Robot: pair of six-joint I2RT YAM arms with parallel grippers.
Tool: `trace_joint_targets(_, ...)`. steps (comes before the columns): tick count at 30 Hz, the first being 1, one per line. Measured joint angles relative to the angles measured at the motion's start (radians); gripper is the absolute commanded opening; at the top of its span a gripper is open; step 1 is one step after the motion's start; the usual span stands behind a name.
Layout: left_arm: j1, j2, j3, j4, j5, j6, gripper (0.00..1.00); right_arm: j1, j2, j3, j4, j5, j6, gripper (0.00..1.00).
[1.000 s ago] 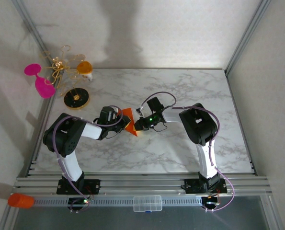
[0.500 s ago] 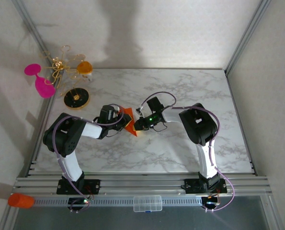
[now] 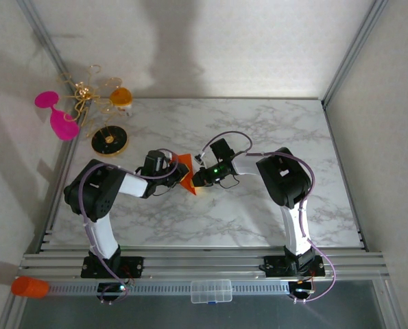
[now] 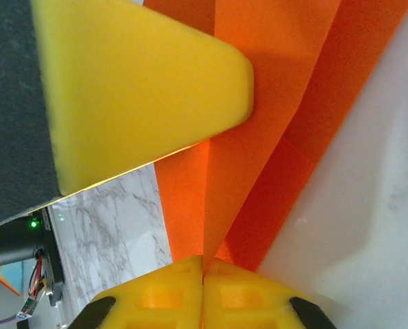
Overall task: Fold a paper plane with a square sheet of paper (pick it up from the middle)
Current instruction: Fourth fold the wing at the center of the table.
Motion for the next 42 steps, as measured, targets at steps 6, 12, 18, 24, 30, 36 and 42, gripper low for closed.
trace_joint_targets(6, 0.000, 0.007, 0.002, 0.000, 0.002, 0.003, 0.16, 0.001, 0.000, 0.000, 0.000, -0.001, 0.000, 0.13)
trace_joint_targets(12, 0.000, 0.010, 0.002, 0.000, 0.001, 0.011, 0.16, 0.004, -0.006, 0.003, -0.003, -0.005, 0.007, 0.19)
trace_joint_targets(18, 0.000, 0.011, 0.002, 0.000, 0.001, 0.015, 0.16, 0.004, -0.029, -0.006, -0.003, 0.014, 0.032, 0.26)
trace_joint_targets(24, 0.000, 0.011, 0.002, 0.000, 0.001, 0.018, 0.16, -0.019, -0.085, -0.058, 0.004, 0.069, 0.075, 0.27)
trace_joint_targets(30, 0.000, 0.011, 0.002, 0.000, 0.001, 0.018, 0.16, -0.039, -0.190, -0.142, 0.080, 0.113, 0.156, 0.14)
trace_joint_targets(36, 0.000, 0.011, 0.002, 0.000, 0.002, 0.018, 0.15, -0.015, -0.211, -0.157, 0.151, 0.128, 0.210, 0.10)
trace_joint_targets(42, 0.000, 0.011, 0.002, 0.000, 0.002, 0.018, 0.15, 0.035, -0.199, -0.146, 0.158, 0.127, 0.222, 0.10)
